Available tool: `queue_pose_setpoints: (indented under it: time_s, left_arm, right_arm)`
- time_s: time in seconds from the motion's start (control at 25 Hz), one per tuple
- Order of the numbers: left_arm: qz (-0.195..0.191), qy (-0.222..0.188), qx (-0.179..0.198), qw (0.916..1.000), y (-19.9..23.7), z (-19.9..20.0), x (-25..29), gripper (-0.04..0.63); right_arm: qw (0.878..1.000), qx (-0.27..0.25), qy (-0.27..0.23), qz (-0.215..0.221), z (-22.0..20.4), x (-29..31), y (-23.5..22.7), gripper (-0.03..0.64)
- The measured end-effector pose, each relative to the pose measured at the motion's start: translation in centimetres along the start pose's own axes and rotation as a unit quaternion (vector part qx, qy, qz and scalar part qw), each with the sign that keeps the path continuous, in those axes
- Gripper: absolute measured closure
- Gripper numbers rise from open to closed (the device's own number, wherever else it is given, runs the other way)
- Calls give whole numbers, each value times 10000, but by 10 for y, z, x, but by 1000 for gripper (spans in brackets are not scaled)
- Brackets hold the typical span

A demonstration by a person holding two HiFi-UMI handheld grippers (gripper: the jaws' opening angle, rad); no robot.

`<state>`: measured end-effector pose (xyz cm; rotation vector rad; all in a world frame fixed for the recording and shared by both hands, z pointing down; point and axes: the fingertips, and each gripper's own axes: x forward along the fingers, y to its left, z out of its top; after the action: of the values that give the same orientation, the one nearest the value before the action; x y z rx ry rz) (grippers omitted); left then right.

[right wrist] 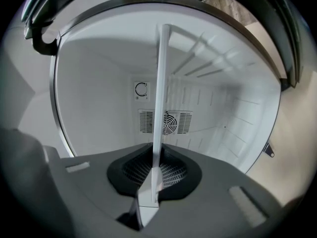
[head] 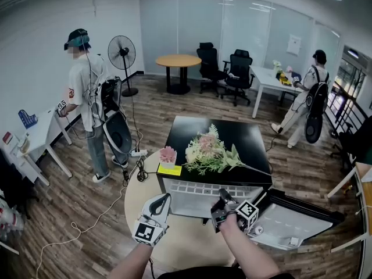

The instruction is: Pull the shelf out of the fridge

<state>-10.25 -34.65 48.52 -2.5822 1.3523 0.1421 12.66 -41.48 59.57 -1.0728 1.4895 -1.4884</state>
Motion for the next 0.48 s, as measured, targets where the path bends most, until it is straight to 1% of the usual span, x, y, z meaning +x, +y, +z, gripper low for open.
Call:
queue_pose_setpoints:
  time_s: [0.24,0.36,0.48]
  left_arm:
    - [36,14,33,10000,3,2,-3,595]
    - [47,17,9,10000,4,2,-4,595]
    - [53,29,8,10000,4,3,-5,595]
  right_arm:
    - [10000,-36,15,2,-3,-7,-1,581]
    - [9999,-43,25,-151,-7,-15,-1,581]
    - [9999,-46,18,-98,-9,-18,0,581]
